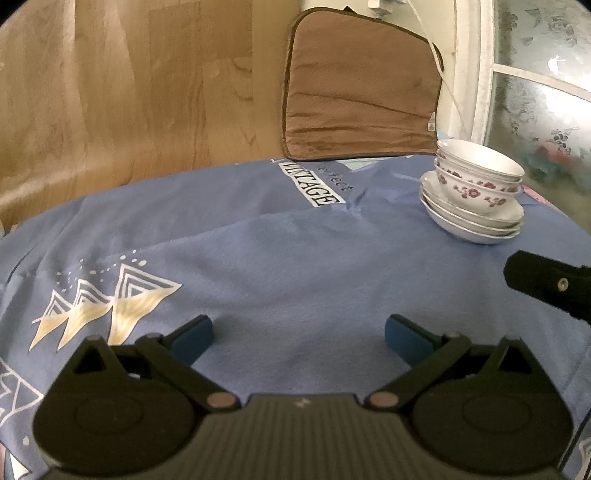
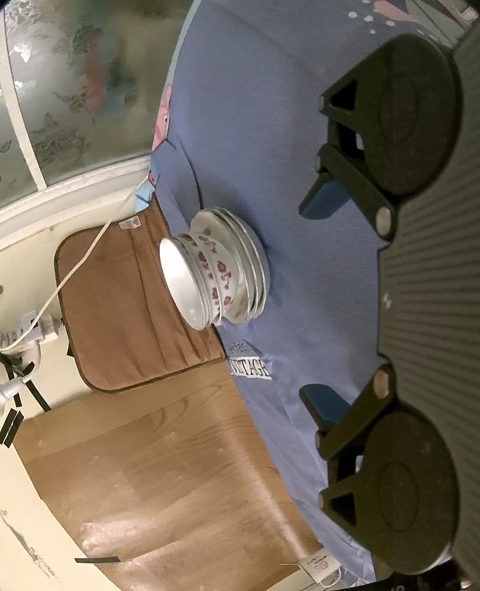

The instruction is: Organize plates and bowls

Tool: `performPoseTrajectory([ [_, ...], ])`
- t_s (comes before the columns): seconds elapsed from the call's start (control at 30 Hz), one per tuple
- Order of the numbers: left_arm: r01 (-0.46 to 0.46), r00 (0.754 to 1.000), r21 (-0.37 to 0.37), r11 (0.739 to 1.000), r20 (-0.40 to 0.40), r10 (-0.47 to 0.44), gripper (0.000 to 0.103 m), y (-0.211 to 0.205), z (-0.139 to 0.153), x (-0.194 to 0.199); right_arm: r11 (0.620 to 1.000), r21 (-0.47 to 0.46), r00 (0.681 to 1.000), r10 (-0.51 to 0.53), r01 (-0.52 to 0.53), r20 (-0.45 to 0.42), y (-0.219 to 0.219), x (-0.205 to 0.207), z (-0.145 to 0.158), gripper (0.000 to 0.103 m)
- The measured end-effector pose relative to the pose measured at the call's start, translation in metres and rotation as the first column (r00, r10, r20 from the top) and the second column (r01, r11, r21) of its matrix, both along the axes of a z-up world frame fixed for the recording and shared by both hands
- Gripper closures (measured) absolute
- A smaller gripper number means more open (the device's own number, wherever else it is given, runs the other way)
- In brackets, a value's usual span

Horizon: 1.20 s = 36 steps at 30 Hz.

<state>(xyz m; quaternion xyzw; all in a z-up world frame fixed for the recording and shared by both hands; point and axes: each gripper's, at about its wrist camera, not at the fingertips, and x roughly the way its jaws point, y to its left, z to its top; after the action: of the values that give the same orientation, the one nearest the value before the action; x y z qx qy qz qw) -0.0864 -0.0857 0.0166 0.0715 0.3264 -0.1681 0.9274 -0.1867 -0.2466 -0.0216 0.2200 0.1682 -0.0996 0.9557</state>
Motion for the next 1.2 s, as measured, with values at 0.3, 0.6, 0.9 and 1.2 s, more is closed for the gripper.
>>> performPoseTrajectory([
  [0.3, -0.003, 1.000, 0.008, 1.000, -0.006, 0.003, 0.000, 0.0004, -0.0018, 0.0018, 1.000, 0.005, 1.000, -0.003, 0.003, -0.008, 0.0019, -0.0003, 0.0001, 0.005],
  [0.6, 0.008, 1.000, -0.001, 1.000, -0.003, -0.008, 0.000, 0.0016, -0.0017, 0.0018, 1.000, 0.007, 1.000, 0.000, 0.000, -0.012, 0.0016, 0.0018, -0.0011, 0.005],
  [0.9, -0.005, 1.000, -0.014, 1.000, -0.002, 0.005, 0.000, 0.0024, -0.0008, -0.0002, 1.000, 0.007, 1.000, -0.001, 0.002, -0.012, 0.0023, 0.0016, -0.0009, 0.005],
  [1.2, -0.025, 1.000, -0.019, 1.000, 0.011, 0.025, 0.000, 0.0044, 0.0007, 0.0000, 1.000, 0.000, 1.000, 0.001, -0.001, -0.005, 0.0030, 0.0019, -0.0017, 0.005],
])
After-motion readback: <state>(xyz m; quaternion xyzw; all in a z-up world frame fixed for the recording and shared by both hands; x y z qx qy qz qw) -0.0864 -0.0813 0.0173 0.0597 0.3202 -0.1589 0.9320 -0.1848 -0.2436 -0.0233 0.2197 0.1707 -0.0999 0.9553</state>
